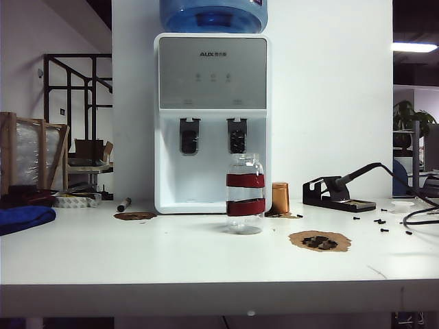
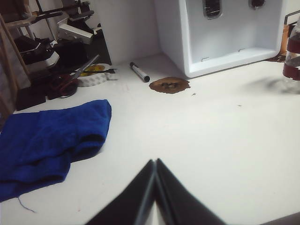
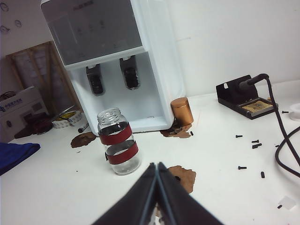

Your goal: Pick up the water bottle with two loops of red belts, then reach the front water dispenser and gently press the gray-black baffle horizontally to get a little water.

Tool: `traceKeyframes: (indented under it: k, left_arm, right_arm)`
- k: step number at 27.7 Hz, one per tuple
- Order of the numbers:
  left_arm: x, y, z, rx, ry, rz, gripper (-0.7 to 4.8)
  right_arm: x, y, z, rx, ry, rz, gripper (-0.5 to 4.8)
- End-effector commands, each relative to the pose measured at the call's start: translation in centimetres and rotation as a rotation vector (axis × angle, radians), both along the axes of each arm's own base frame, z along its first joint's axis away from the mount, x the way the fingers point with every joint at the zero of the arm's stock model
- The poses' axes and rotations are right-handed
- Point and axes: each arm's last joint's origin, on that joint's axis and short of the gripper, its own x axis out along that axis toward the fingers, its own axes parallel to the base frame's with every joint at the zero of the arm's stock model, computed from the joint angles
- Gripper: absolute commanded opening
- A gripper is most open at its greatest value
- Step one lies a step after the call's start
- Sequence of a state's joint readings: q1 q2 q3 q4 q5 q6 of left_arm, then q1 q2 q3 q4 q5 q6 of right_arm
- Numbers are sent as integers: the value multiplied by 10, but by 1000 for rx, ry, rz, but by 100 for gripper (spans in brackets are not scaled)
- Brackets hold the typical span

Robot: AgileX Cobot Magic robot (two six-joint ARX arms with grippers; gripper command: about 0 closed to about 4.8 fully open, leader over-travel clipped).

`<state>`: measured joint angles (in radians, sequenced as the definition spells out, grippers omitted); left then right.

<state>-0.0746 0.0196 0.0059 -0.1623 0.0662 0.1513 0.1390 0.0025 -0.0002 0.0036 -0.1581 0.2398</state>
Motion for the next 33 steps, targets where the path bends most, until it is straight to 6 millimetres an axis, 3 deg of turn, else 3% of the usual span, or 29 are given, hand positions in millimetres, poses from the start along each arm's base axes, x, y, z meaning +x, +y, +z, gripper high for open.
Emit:
traceKeyframes:
  k: [1,23,27,33]
  left_arm:
    - [0,0,-2,22,17,9,-5]
    - [0,0,-1,5,15,-5,-5]
    - [0,0,0,43,11,-16,-5]
    - [-6,-4,12,45,48,-160,-5]
  right_arm:
    - [0,0,2,5,-16,-1,-1]
    - [-4,0,24,70,-159,34,-2]
    - [-18,-2,73,-47,-281,4,-2]
    - [-25,-1,125,-38,-371,62,-2]
